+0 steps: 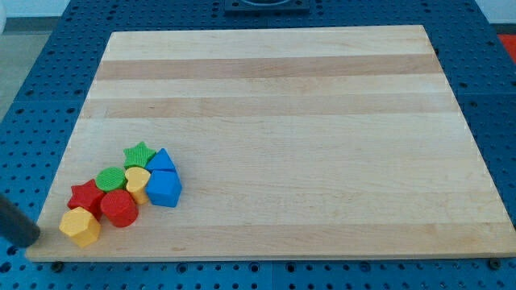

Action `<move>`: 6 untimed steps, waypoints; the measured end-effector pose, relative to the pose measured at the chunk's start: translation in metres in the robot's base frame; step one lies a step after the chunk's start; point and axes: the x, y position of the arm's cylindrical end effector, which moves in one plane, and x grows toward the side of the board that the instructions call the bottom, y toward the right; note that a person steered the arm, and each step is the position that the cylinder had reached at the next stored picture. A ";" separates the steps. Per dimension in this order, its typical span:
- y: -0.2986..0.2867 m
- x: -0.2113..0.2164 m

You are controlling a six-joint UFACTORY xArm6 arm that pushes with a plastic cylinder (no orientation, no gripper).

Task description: Push yellow hexagon into red star and red circle

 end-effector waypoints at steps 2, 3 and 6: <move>0.022 0.005; 0.056 0.005; 0.068 -0.010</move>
